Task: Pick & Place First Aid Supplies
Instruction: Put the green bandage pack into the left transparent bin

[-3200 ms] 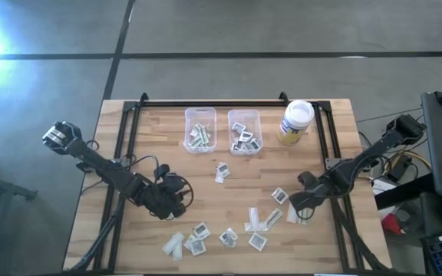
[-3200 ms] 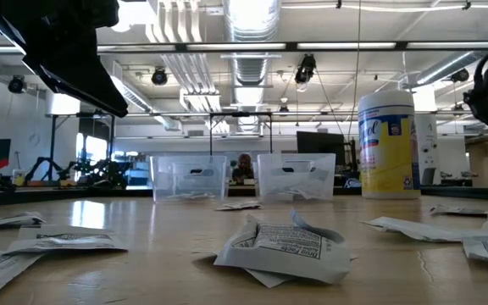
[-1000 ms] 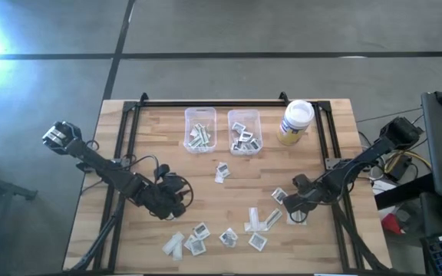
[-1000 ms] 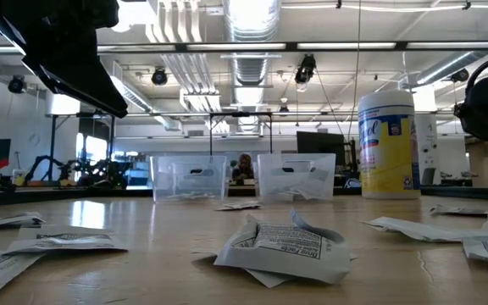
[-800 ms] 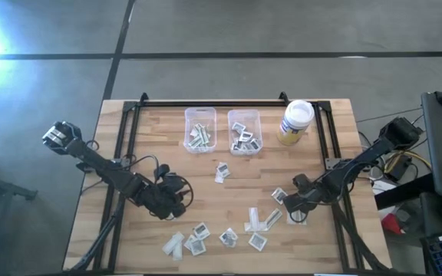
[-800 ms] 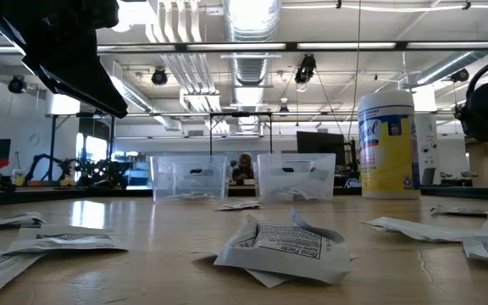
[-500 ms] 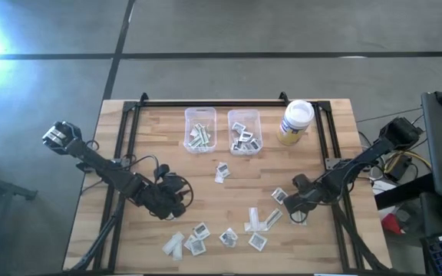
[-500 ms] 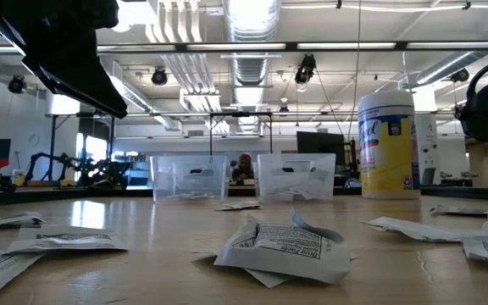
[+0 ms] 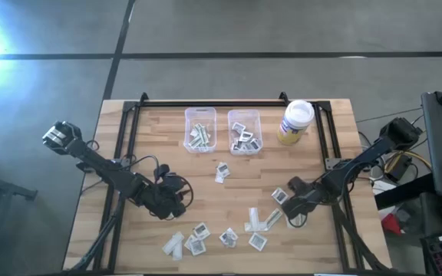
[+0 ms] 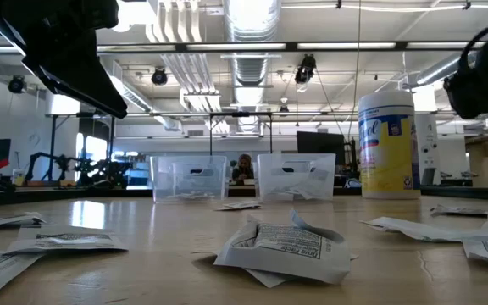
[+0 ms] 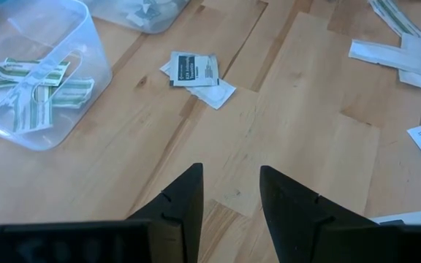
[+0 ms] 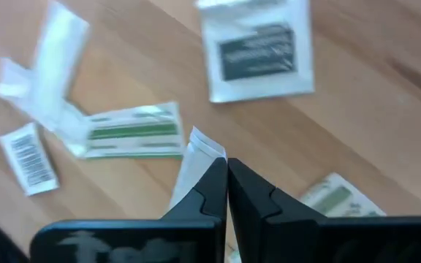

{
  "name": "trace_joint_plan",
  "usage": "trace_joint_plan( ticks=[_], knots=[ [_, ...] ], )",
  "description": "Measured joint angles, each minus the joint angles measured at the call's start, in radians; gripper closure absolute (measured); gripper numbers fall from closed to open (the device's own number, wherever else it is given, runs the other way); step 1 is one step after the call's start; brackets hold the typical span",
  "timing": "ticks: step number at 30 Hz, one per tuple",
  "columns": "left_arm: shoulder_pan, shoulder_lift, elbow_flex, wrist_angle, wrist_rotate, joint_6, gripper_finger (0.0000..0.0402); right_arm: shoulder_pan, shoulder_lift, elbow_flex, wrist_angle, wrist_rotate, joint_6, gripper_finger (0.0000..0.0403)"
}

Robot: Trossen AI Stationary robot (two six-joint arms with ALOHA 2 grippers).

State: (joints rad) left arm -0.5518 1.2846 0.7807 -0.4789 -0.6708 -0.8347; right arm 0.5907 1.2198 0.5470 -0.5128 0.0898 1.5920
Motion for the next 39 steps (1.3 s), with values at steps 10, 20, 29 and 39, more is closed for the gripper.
trace_joint_plan(
  ticks=[10, 20, 29, 39],
  knots=[
    [0.012, 0.000, 0.000, 0.015, 0.000, -0.040, 0.0273, 0.000, 0.000, 0.130, -0.003, 0.147, -0.162, 0.0395],
    [0.029, 0.000, 0.000, 0.016, 0.000, -0.035, 0.0272, 0.000, 0.000, 0.219, 0.011, 0.271, -0.294, 0.0395],
    [0.048, 0.000, 0.000, 0.017, -0.001, -0.058, 0.0214, -0.022, 0.000, 0.219, 0.096, 0.342, -0.395, 0.0395],
    [0.064, 0.000, 0.000, 0.321, 0.003, 0.172, 0.0197, -0.066, 0.078, 0.218, 0.332, 0.385, -0.568, 0.0395]
  ],
)
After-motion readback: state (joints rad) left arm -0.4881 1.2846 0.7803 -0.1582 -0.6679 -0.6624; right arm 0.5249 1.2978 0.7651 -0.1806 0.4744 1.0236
